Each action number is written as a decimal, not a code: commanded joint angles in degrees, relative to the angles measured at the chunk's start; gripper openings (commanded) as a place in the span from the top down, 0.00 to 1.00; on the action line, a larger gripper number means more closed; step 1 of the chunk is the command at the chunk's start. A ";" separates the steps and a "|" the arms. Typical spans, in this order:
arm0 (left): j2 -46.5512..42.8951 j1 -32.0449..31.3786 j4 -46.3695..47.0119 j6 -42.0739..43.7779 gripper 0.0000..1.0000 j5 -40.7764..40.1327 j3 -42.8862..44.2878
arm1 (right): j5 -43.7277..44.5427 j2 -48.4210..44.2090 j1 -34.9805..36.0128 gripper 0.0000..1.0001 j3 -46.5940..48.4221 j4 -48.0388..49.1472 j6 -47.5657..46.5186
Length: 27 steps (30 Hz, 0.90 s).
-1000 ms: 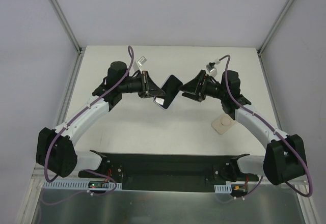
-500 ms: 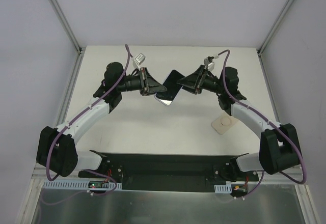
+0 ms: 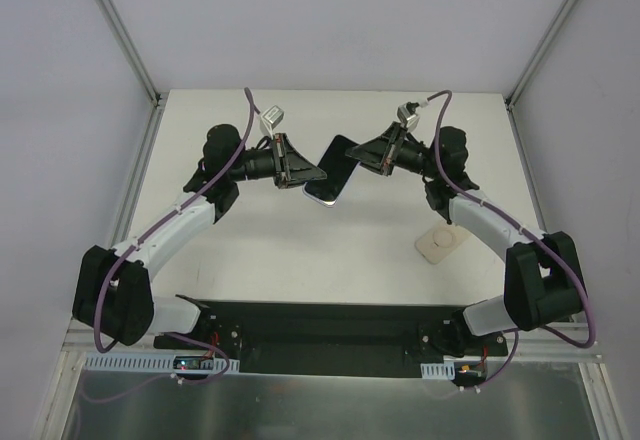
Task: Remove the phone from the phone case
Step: Remove the phone case from the phone.
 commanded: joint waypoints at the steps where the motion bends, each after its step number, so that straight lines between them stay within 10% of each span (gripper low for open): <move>1: 0.91 -0.24 5.89 0.55 0.89 7.69 0.61 | -1.20 -1.94 1.70 0.99 5.30 -5.56 -10.25; 7: 3.63 -0.33 17.84 -7.35 0.35 11.92 0.96 | -3.58 -2.56 4.07 0.99 7.68 -8.13 -13.36; 27: 9.70 -2.97 37.18 -19.58 0.57 16.05 -1.23 | -4.21 5.17 5.13 0.98 11.55 -2.86 -7.64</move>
